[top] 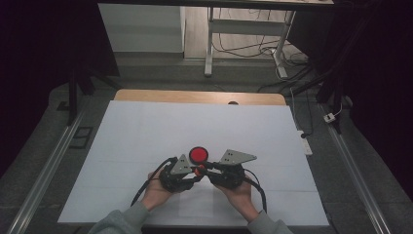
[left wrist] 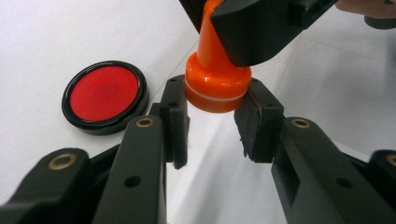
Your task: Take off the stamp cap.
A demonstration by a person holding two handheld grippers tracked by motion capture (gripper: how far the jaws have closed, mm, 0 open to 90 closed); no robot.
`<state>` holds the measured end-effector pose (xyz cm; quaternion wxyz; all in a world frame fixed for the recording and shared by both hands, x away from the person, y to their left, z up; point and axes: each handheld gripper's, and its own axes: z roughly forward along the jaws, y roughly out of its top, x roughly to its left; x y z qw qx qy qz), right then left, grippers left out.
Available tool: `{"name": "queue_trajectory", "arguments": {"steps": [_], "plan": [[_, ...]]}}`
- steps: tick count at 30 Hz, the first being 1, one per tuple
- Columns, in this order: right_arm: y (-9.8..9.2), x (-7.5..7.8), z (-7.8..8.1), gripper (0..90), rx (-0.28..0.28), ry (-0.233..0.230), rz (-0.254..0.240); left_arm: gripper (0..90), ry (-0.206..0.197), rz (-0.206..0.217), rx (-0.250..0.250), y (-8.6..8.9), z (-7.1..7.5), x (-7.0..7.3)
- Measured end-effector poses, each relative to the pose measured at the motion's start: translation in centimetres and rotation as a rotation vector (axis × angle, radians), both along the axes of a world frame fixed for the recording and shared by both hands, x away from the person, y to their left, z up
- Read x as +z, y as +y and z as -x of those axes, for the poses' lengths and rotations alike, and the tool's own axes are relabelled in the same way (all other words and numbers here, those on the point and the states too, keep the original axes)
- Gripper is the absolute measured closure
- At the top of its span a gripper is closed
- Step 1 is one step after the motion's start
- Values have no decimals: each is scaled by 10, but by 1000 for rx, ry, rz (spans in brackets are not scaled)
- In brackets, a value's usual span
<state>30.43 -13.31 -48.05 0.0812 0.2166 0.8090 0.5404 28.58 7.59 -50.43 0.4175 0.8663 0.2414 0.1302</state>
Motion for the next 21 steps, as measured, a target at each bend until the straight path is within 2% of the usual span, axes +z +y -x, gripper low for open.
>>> {"name": "queue_trajectory", "arguments": {"steps": [4, 5, 6, 7, 8, 9, 12, 21], "plan": [[-1, 0, 0, 724, -1, 7, -6, 655, -2, -4, -1, 0, 1, 0], [-3, 2, 1, 725, -29, -8, -28, 655, -7, -84, -6, -4, 1, -5], [-3, 2, 1, 725, -29, -8, -28, 655, -7, -84, -6, -4, 1, -5], [-6, 6, 0, 726, -44, -14, -51, 655, 3, -68, -3, -5, 2, -8], [-10, 10, -2, 725, -55, -10, -76, 655, 32, -23, -14, -4, 2, -8], [-15, 14, -3, 726, -63, -12, -88, 655, 35, -1, -24, -5, 3, -5], [-26, 18, -6, 726, -90, -17, -107, 655, -14, -23, -30, -8, 8, 3], [-24, 16, -6, 726, -80, -9, -99, 655, -11, -18, -13, -2, 5, 5]]}}
